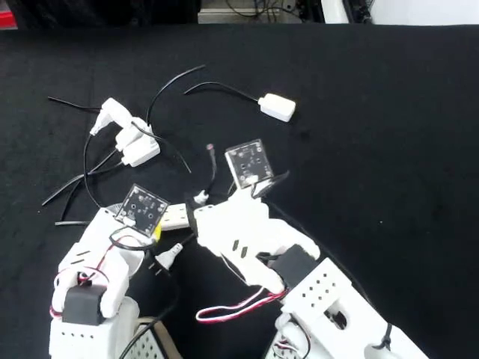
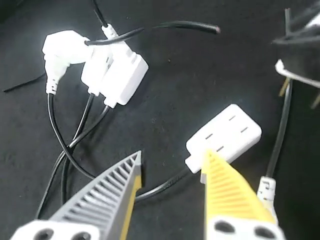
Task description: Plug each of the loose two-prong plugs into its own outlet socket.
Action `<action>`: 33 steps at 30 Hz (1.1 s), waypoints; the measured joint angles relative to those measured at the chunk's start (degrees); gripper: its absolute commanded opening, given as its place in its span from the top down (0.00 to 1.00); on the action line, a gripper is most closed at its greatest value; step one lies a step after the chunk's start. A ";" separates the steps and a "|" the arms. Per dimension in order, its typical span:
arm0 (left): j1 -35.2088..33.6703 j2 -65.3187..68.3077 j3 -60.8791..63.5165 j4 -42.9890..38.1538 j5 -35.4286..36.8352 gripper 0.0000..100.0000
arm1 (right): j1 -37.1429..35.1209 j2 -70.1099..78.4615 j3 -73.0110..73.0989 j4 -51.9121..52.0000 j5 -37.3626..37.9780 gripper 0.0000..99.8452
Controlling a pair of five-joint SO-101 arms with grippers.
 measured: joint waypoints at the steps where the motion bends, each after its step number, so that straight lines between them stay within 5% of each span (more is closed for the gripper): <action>1: 0.00 0.00 0.62 -1.05 1.23 0.80 | 0.00 0.00 0.00 -1.23 -2.02 0.99; 11: 1.93 0.00 2.29 -7.65 10.11 0.76 | 0.26 -0.18 3.78 -13.80 -9.32 0.99; 20: -20.48 0.00 5.98 -9.05 9.85 0.76 | 0.26 0.18 8.70 -14.24 -9.32 0.99; 33: -23.12 0.09 10.11 -9.05 4.13 0.76 | -1.05 26.99 4.92 -22.24 -9.32 0.99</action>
